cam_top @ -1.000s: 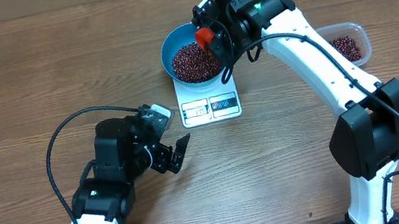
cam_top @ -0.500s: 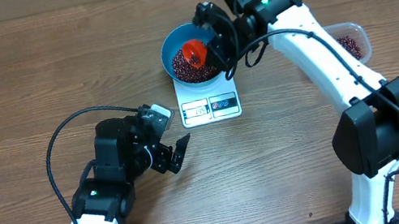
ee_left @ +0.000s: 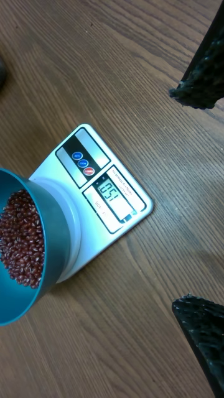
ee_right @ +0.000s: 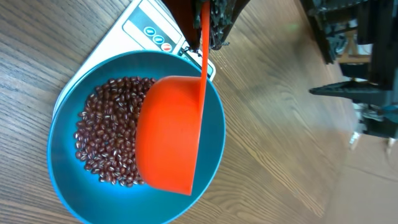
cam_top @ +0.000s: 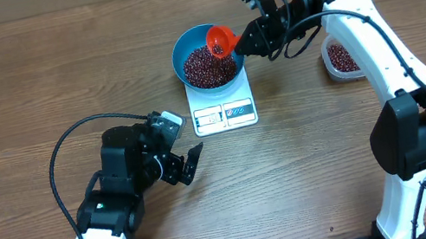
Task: Scoop item into bowl and weigh 150g on scale
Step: 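Move the empty red scoop with the right gripper back to the bean tub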
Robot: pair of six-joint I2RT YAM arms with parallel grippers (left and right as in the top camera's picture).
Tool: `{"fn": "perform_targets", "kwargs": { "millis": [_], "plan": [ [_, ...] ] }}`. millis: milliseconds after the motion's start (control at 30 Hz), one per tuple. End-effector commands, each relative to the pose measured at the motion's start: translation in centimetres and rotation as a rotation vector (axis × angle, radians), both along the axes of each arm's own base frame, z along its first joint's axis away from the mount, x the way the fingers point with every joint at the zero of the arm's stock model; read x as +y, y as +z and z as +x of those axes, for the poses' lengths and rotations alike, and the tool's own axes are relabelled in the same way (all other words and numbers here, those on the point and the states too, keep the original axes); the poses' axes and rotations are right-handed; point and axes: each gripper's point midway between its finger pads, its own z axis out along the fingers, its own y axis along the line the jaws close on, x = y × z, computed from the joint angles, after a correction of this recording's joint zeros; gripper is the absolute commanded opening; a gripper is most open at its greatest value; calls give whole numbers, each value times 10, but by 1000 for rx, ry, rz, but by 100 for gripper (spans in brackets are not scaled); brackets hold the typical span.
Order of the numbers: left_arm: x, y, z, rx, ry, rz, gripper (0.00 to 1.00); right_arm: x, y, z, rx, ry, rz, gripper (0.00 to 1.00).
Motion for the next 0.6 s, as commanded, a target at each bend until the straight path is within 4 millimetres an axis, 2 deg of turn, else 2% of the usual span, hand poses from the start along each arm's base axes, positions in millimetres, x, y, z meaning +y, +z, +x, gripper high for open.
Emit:
{"fn": "perform_targets", "kwargs": {
  "millis": [0, 133, 267, 433, 567],
  "plan": [
    [1, -2, 1, 9, 12, -4, 100, -4, 42, -1, -63, 4, 97, 4],
    [1, -2, 1, 9, 12, -4, 100, -15, 58, -1, -98, -17, 106, 4],
    [1, -2, 1, 9, 12, -4, 100, -37, 76, -4, -121, -65, 106, 4],
    [1, -2, 1, 9, 12, -4, 99, -81, 93, -12, -114, -157, 95, 4],
    [1, -2, 1, 9, 12, -4, 100, -122, 94, -20, -55, -259, 86, 4]
  ]
}}
